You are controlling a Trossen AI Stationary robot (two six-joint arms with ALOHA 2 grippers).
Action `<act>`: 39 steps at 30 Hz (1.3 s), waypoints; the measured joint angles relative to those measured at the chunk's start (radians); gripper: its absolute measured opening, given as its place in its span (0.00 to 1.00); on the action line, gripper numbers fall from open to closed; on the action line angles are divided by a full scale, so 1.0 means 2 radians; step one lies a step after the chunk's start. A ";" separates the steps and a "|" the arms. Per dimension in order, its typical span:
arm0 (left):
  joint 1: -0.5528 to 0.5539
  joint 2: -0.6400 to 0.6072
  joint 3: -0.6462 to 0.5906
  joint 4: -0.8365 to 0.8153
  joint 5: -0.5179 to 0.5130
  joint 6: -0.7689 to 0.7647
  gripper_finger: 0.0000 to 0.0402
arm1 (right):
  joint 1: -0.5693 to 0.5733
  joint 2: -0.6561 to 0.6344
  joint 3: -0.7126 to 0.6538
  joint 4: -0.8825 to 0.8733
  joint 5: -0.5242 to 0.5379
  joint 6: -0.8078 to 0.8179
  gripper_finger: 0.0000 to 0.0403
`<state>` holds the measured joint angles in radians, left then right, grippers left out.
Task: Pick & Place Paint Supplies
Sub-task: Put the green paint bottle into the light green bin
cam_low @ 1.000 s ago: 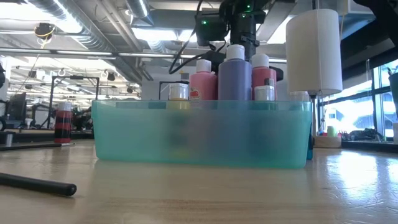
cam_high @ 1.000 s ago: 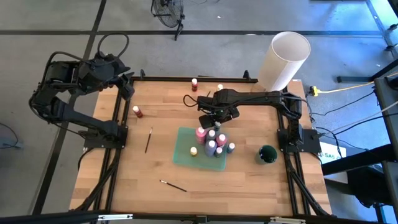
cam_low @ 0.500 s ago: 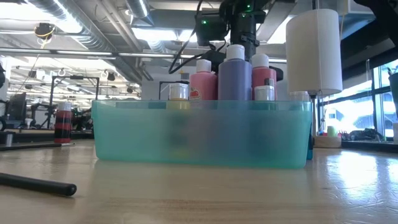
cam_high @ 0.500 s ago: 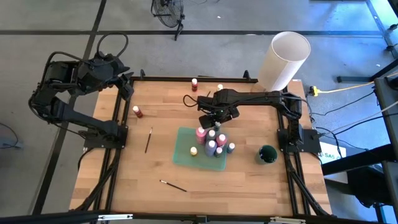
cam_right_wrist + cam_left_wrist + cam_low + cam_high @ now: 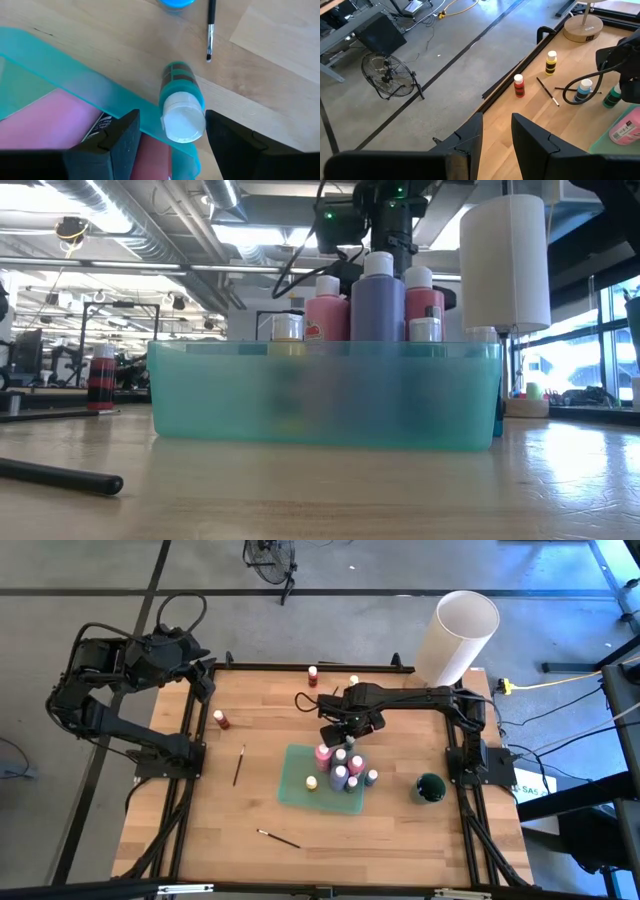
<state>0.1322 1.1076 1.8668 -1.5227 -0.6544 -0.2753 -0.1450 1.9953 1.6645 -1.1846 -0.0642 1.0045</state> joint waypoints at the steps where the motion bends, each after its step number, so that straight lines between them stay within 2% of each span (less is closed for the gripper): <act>1: 0.000 0.000 0.000 0.000 0.000 -0.001 0.24 | 0.000 0.000 0.000 0.000 0.000 0.001 0.56; 17: 0.000 0.000 0.000 0.000 -0.003 -0.008 0.24 | -0.008 0.000 0.000 0.004 -0.013 0.059 0.56; 27: 0.000 -0.005 0.000 0.004 -0.086 0.058 0.24 | -0.009 0.000 0.000 0.002 -0.026 0.072 0.56; 33: 0.000 -0.025 0.000 0.004 -0.156 0.128 0.24 | -0.008 0.000 0.000 0.002 -0.021 0.127 0.56; 36: 0.000 -0.037 0.000 0.004 -0.158 0.131 0.24 | -0.007 0.000 0.000 0.002 -0.014 0.156 0.56; 39: 0.000 -0.050 0.000 0.003 -0.135 0.118 0.24 | -0.004 0.000 0.000 0.009 0.002 0.178 0.56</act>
<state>0.1326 1.0073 1.8668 -1.5160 -0.9245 -0.0386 -0.1534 1.9949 1.6642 -1.1675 -0.0594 1.3601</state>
